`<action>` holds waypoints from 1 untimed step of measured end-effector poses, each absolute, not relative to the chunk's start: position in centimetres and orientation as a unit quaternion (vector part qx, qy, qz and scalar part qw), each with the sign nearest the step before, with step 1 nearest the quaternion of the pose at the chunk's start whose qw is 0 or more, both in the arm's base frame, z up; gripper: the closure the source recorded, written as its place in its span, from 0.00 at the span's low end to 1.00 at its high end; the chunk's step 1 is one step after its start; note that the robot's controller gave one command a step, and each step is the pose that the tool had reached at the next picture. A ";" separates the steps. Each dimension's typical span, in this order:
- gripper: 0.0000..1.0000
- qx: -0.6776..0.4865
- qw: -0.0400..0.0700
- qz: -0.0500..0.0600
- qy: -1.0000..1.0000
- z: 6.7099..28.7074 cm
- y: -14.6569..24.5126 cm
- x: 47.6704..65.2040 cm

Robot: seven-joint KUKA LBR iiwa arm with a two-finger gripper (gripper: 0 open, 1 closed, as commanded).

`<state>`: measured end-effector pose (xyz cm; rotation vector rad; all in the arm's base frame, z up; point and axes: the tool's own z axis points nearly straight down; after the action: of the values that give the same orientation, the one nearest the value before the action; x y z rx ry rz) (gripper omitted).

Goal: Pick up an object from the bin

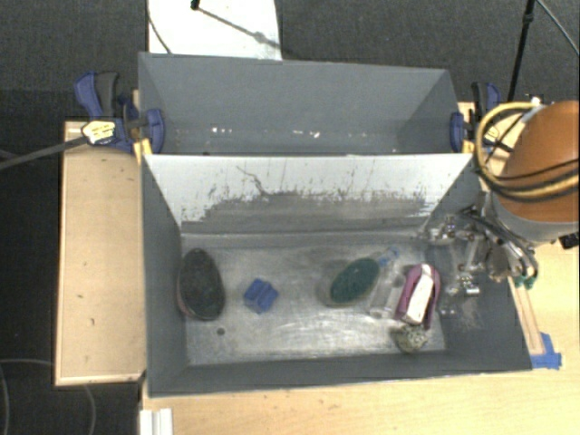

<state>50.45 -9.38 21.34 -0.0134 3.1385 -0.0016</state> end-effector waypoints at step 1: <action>0.00 -0.029 0.000 0.001 1.000 10.1 -5.7 54.4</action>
Offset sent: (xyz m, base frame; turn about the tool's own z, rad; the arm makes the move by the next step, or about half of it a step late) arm 0.0389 0.0348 -0.1093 -0.0429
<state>54.39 -5.73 10.09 -0.0908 3.1399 0.0025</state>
